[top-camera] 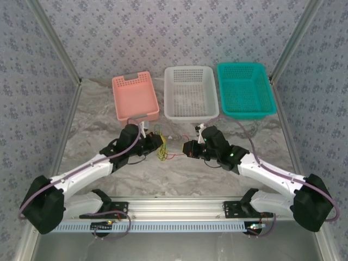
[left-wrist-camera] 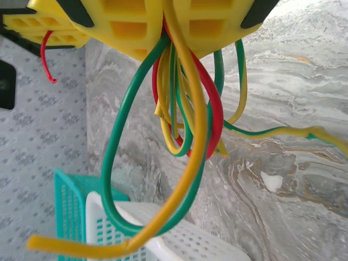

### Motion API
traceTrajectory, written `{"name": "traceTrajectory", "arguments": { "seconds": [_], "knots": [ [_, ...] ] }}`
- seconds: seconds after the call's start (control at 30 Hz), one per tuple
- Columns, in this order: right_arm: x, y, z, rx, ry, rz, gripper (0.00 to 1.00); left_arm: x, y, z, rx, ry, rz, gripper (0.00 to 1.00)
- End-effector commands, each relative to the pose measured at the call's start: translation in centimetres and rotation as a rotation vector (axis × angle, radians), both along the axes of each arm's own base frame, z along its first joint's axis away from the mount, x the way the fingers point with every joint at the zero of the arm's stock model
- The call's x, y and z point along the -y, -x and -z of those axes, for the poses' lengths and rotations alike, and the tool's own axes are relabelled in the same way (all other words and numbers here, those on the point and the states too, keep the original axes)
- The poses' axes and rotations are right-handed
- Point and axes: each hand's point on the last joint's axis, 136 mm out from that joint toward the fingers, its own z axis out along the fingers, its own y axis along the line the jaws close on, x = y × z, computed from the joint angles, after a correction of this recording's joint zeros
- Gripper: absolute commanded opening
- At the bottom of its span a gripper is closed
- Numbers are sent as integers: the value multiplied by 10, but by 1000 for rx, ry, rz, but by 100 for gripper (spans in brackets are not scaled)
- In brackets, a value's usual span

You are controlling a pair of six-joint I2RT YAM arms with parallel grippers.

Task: Untangle the cables
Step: Untie the cable.

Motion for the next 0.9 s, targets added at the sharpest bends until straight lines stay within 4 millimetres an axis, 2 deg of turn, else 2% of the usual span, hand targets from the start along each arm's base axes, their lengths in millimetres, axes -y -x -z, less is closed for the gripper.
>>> {"name": "traceTrajectory", "arguments": {
  "seconds": [0.0,0.07,0.1,0.23,0.33,0.4,0.43,0.53,0.6,0.67,0.77,0.87],
  "knots": [
    [9,-1,14,-60,-24,65,0,-13,-11,-27,87,84,-83,0],
    [6,0,16,-86,-28,67,0,-9,-11,-36,110,110,-69,0],
    [4,1,15,-85,-21,59,5,-6,-11,-39,110,114,-52,0],
    [7,7,-14,50,82,64,40,4,-11,-36,97,106,-10,0],
    [17,15,-41,176,178,113,52,6,-10,-33,93,99,-2,0],
    [17,20,-57,252,202,116,54,8,-10,-33,94,96,9,0],
    [11,22,-62,272,201,94,51,12,-9,-34,95,94,23,0],
    [-19,25,-63,288,177,-16,44,21,-8,-34,92,86,55,0],
    [-41,23,-57,275,154,-90,46,26,-8,-34,90,84,70,0],
    [-54,17,-46,244,145,-132,48,32,-7,-35,86,84,88,0],
    [-61,8,-38,209,113,-131,48,37,-5,-36,83,81,106,0],
    [-61,4,-33,186,92,-123,40,38,-5,-37,75,87,103,0]
  ]
}}
